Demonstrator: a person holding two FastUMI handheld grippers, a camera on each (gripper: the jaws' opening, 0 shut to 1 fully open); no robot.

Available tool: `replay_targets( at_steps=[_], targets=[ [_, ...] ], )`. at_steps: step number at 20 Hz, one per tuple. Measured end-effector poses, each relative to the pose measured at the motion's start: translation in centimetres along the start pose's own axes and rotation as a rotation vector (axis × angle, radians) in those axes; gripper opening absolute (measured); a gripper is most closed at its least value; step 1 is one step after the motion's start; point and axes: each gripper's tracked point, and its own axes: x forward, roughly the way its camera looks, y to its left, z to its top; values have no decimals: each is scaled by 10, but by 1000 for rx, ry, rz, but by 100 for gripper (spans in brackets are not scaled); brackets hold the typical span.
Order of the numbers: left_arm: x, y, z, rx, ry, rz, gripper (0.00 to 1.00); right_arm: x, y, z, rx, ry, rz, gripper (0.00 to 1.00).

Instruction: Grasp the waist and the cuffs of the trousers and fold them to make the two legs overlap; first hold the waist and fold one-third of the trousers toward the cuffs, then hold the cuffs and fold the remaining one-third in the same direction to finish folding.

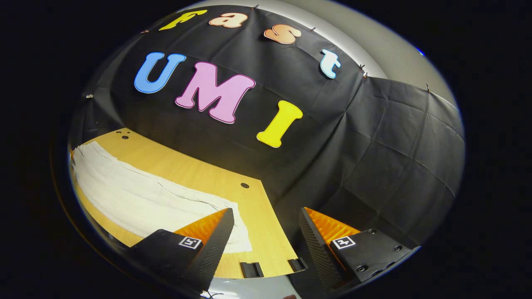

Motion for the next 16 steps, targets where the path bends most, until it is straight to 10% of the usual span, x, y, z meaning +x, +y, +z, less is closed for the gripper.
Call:
replay_targets(
  at_steps=[3, 16],
  targets=[
    [7, 2, -1, -6, 19, -30, 10, 4, 0, -10, -83, 0, 21, 97],
    [6, 4, -1, -35, 91, -26, 7, 91, 57, -187, -764, 153, 495, 98]
  ],
)
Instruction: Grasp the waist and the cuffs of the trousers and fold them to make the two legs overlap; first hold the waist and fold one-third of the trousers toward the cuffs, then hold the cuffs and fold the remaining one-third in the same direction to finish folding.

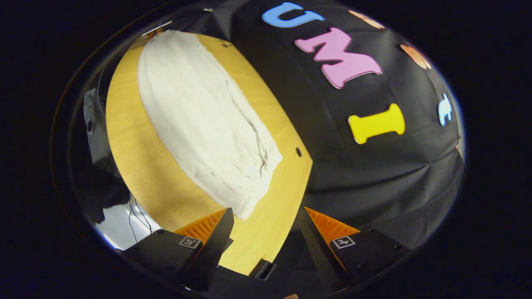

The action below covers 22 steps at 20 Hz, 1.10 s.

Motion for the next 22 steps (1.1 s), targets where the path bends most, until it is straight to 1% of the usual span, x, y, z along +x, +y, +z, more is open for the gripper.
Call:
replay_targets(
  at_steps=[2, 4, 9, 10, 13, 15, 17, 18, 19, 20, 21, 22],
  targets=[
    [1, 0, 0, 9, 7, 15, 7, 18, 15, -8, -90, -7, 69, 98],
    [2, 0, 0, -9, 22, 11, 7, 33, 25, -12, -161, -20, 115, 98],
    [2, 1, 1, -55, 70, -22, 7, 69, 41, -17, -256, -50, 199, 98],
    [2, 1, 0, -59, 81, -28, 7, 76, 44, -15, -285, -63, 207, 98],
    [2, 1, 1, -78, 117, -48, 7, 90, 37, 1, -386, -136, 192, 96],
    [2, 1, 1, -90, 144, -58, 7, 99, 36, 5, -394, -159, 205, 95],
    [0, 0, 2, -110, 179, -63, 7, 109, 40, 3, -355, -150, 246, 84],
    [1, 1, 1, -133, 200, -60, 7, 115, 44, 1, -338, -141, 268, 64],
    [1, 1, 0, -162, 218, -54, 7, 119, 47, -1, -336, -139, 277, 55],
    [0, 0, 1, -190, 230, -46, 7, 120, 47, 1, -356, -138, 270, 30],
    [0, 0, 2, -211, 234, -38, 7, 115, 49, 2, -393, -150, 279, 23],
    [0, 0, 3, -225, 231, -30, 7, 120, 49, -1, -426, -135, 271, 22]
  ],
)
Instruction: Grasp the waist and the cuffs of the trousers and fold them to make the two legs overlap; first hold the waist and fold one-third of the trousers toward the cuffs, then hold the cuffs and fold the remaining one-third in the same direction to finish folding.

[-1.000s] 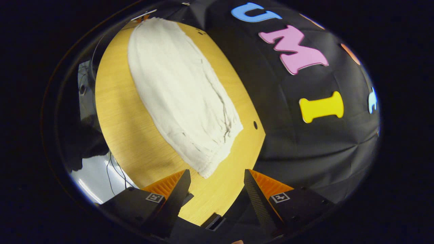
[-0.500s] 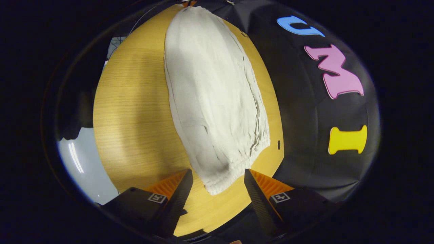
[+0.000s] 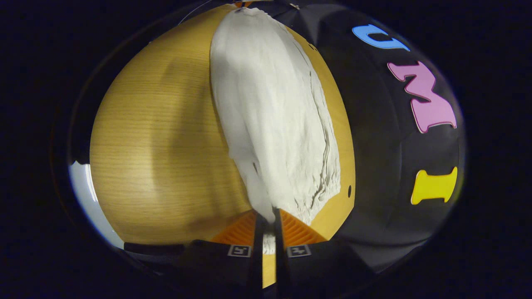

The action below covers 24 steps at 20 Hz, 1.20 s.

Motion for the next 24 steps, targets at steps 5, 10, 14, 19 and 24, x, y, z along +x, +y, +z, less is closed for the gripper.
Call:
replay_targets(
  at_steps=[5, 10, 14, 19, 24],
  targets=[
    [1, -1, -5, 50, -57, -21, 6, -8, 5, 1, 41, 64, 84, 6],
    [-4, -12, -18, 69, -109, -130, 5, -27, -7, 14, 79, 62, 86, 5],
    [-17, -3, -14, 27, -174, -105, 5, -36, -33, 25, 232, 76, 15, 5],
    [-43, 26, 5, -83, -235, -45, 6, -40, -79, 34, 431, 75, -114, 5],
    [-51, 72, 23, -275, -241, 0, 5, -36, -123, 31, 620, 86, -202, 5]
  ],
)
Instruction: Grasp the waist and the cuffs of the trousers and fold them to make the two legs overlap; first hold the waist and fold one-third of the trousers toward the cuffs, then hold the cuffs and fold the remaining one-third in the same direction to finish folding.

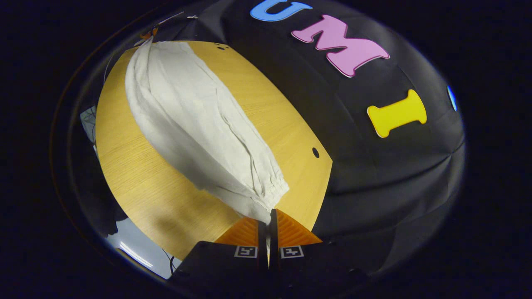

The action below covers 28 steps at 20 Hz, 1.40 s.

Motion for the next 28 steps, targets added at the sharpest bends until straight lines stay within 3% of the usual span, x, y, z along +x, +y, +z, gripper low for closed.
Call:
replay_targets(
  at_steps=[5, 9, 11, 12, 18, 24, 28],
  targets=[
    [-8, 34, 36, -127, -5, 25, 5, 20, -22, 21, 189, 8, -35, 5],
    [33, 56, 58, -209, 37, -2, 5, 45, -28, 24, 248, 39, -36, 5],
    [47, 60, 65, -202, 60, -10, 5, 60, -26, 23, 260, 59, -17, 0],
    [55, 59, 67, -197, 77, -18, 5, 69, -25, 22, 266, 72, -8, 5],
    [100, 51, 62, -186, 184, -83, 5, 121, -4, 7, 305, 176, 99, 6],
    [133, 54, 75, -136, 193, -55, 5, 157, 3, 1, 339, 239, 149, 8],
    [148, 34, 65, -131, 265, -131, 5, 165, 6, -2, 338, 264, 191, 16]
  ],
)
